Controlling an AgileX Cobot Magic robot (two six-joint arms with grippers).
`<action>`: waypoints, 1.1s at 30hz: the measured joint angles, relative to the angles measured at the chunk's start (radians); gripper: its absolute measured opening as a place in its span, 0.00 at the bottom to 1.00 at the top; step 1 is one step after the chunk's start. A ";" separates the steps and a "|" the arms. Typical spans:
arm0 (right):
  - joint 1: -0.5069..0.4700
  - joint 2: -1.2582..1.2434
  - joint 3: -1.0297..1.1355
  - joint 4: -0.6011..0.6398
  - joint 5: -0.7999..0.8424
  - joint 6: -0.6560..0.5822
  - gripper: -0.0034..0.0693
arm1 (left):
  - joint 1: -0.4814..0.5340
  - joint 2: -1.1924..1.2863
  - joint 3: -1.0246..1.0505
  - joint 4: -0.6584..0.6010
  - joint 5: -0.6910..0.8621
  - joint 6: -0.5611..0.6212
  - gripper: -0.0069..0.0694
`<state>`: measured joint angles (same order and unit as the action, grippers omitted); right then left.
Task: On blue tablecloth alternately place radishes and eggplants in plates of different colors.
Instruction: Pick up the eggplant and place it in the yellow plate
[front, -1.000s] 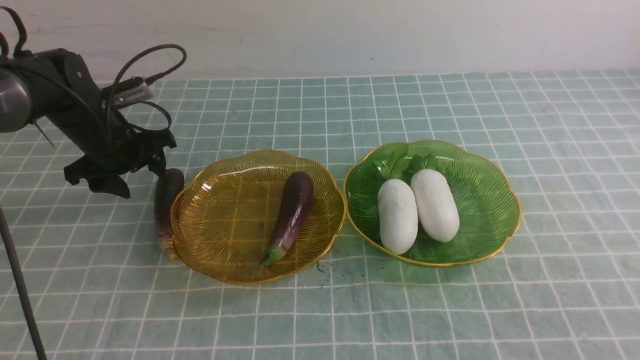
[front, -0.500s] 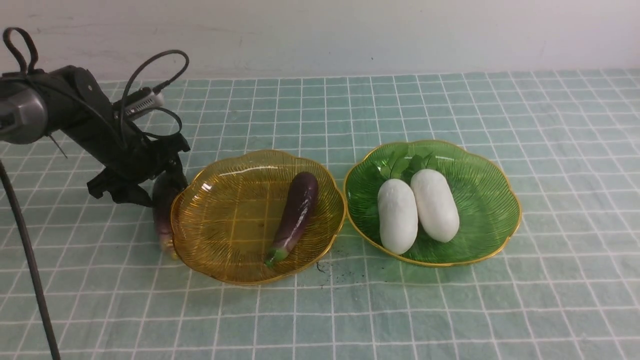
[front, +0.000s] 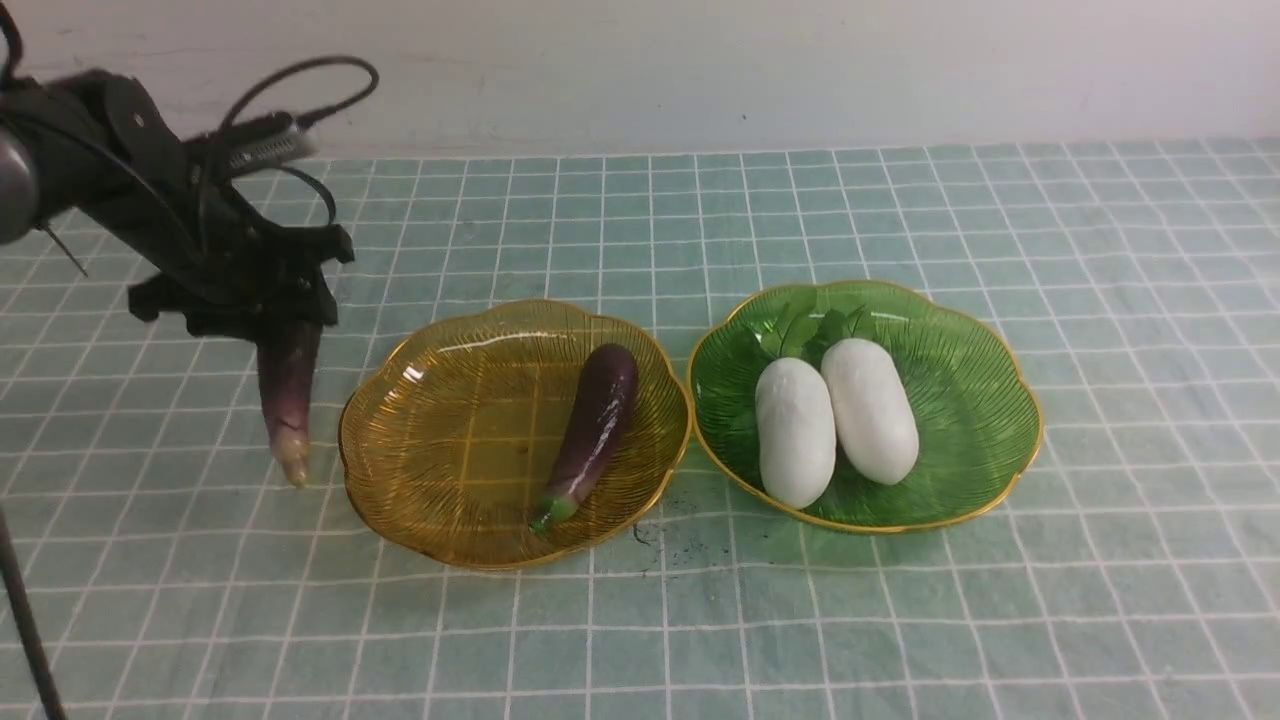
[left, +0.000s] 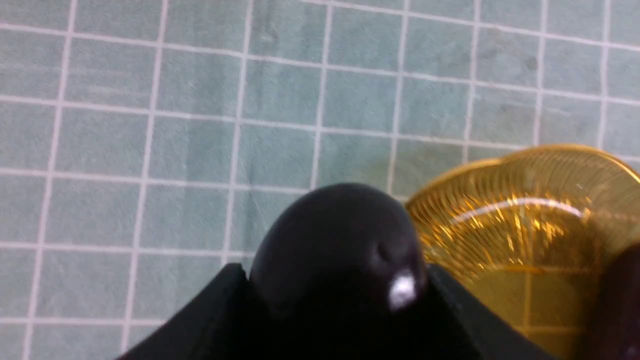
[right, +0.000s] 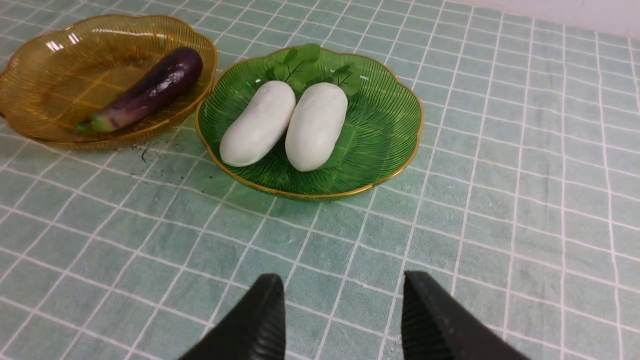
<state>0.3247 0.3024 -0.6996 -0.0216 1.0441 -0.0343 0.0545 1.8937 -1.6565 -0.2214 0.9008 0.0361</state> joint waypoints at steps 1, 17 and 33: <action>0.000 0.000 0.000 0.000 0.000 0.000 0.47 | -0.006 -0.007 0.000 -0.018 0.023 0.019 0.58; 0.000 -0.015 0.000 -0.015 0.000 0.000 0.45 | -0.252 0.197 0.000 -0.159 0.051 0.169 0.58; 0.000 -0.204 -0.026 -0.007 0.136 0.042 0.05 | -0.277 0.195 -0.013 -0.169 -0.006 0.169 0.84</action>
<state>0.3247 0.0981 -0.7257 -0.0287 1.1800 0.0081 -0.2226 2.0887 -1.6700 -0.3907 0.8947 0.2047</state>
